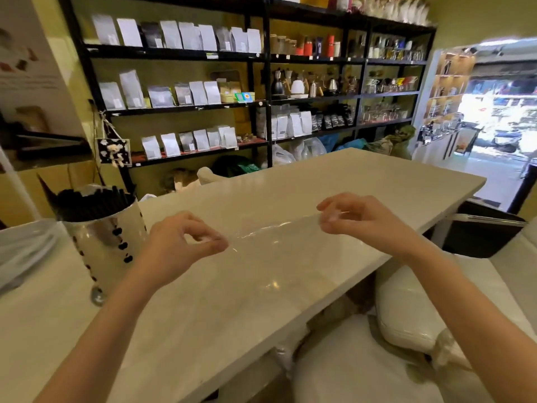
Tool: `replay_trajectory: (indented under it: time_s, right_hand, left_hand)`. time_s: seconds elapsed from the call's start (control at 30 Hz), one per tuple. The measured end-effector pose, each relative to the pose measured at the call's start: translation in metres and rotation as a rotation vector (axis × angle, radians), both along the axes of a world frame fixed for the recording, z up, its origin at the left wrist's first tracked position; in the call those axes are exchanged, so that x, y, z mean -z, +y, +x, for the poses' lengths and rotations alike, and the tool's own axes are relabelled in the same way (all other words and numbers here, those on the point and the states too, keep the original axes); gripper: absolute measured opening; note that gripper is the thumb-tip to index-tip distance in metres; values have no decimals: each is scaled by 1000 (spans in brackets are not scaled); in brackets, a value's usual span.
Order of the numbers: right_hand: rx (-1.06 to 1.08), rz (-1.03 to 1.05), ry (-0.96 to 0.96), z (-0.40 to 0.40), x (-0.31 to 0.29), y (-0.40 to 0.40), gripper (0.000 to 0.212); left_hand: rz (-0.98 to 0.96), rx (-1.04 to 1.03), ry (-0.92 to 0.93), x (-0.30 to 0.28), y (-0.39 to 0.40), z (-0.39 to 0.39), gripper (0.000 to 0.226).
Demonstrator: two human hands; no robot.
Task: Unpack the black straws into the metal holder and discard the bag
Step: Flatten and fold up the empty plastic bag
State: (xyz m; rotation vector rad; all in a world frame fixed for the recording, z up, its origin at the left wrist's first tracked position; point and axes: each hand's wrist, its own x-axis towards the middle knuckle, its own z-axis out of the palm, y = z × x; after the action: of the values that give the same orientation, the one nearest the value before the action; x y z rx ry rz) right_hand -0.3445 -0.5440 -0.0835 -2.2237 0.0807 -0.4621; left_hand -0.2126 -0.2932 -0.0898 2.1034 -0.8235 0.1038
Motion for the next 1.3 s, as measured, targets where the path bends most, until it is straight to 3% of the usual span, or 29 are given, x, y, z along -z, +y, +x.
replay_trajectory:
  time_s: [0.1, 0.2, 0.3, 0.37, 0.5, 0.6, 0.67, 0.83, 1.0, 1.07, 1.2, 1.3]
  right_hand:
    - [-181, 160, 17, -24, -3, 14, 11]
    - [-201, 317, 85, -44, 13, 30, 21]
    - [-214, 449, 316, -54, 55, 47, 22]
    - [-254, 662, 483, -62, 94, 62, 22]
    - [-214, 1477, 626, -88, 182, 106, 41]
    - [-90, 1698, 657, -108, 254, 148, 46]
    - [-10, 1630, 766, -115, 303, 172, 52]
    - [13, 1006, 1045, -124, 418, 236, 31]
    - [100, 782, 962, -103, 562, 284, 30]
    - [49, 747, 939, -91, 625, 294, 27]
    - [-54, 482, 796, -65, 728, 314, 46]
    - [-130, 251, 716, -47, 803, 324, 37]
  left_hand:
    - [25, 84, 192, -2, 27, -36, 19]
    - [135, 227, 405, 17, 52, -79, 21]
    - [209, 341, 656, 65, 73, -123, 15]
    - [161, 361, 863, 111, 89, -150, 17]
    - [-60, 120, 1226, 208, 124, -198, 20]
    - [-295, -205, 1393, 275, 140, -233, 21]
    - [-463, -460, 1408, 317, 146, -252, 16]
    - [-520, -840, 1368, 425, 159, -271, 8]
    - [-504, -1059, 1255, 552, 177, -257, 9]
    - [-481, -1072, 1222, 607, 189, -247, 7]
    - [-474, -1088, 1159, 715, 212, -210, 4]
    - [-531, -1154, 1156, 782, 223, -181, 6]
